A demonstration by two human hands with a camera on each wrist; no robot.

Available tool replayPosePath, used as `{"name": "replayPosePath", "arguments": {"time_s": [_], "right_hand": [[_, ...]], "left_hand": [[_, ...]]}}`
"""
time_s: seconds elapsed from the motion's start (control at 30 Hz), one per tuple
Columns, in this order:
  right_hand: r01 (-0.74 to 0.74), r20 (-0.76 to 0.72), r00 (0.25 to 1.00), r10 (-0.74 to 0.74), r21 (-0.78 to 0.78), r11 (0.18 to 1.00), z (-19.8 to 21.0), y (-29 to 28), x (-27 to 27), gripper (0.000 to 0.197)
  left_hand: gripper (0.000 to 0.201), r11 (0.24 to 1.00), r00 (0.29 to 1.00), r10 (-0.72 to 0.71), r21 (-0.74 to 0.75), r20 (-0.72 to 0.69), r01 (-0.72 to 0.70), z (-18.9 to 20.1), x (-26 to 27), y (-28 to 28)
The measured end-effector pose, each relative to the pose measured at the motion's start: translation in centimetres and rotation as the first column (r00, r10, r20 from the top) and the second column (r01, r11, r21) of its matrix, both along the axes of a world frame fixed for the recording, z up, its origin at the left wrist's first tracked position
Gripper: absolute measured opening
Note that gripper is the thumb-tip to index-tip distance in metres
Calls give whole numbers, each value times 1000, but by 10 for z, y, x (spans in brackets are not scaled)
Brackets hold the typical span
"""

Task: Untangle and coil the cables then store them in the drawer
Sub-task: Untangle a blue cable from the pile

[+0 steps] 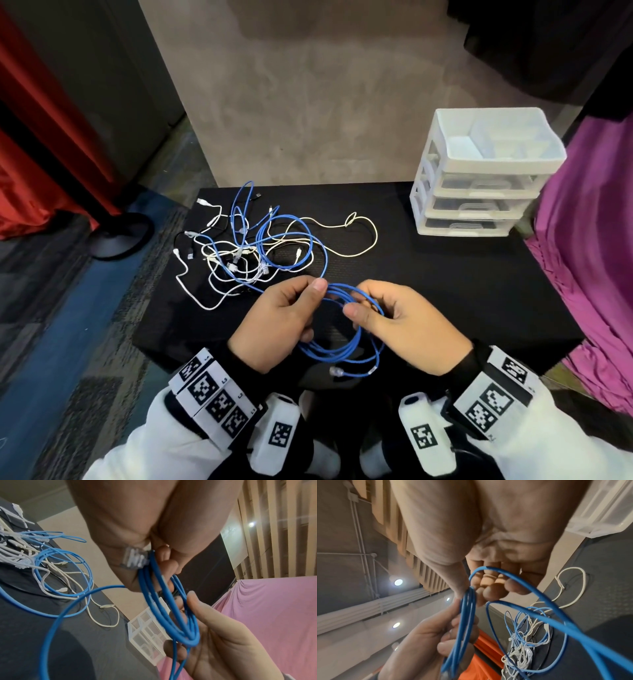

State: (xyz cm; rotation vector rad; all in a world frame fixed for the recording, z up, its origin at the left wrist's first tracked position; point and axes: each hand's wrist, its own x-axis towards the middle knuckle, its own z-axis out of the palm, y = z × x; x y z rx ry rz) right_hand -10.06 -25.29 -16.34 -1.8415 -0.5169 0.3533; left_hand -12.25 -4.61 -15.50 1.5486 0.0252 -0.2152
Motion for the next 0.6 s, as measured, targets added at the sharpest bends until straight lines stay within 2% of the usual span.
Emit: {"name": "replayPosePath", "arguments": {"time_s": [0.13,0.23,0.3,0.43,0.6], "right_hand": [[59,-17,998,-59,42,997,-2,1,1,27],[123,-46,992,-118,119,985,-6,1,3,25],[148,-77,988,-138,151,977,-8,2,4,23],[125,-159,982,-97,172,977,-9,5,3,21],[98,-93,991,-98,-3,995,-9,-16,16,18]], "left_hand": [[35,995,997,-49,-86,-53,45,-3,-4,1],[40,969,989,-82,-244,-124,49,-3,-5,1],[38,957,985,-76,-290,-152,30,-2,-5,1],[32,970,993,17,-241,-114,-44,-3,-3,1],[31,965,979,189,-167,-77,-200,4,10,26]]}}
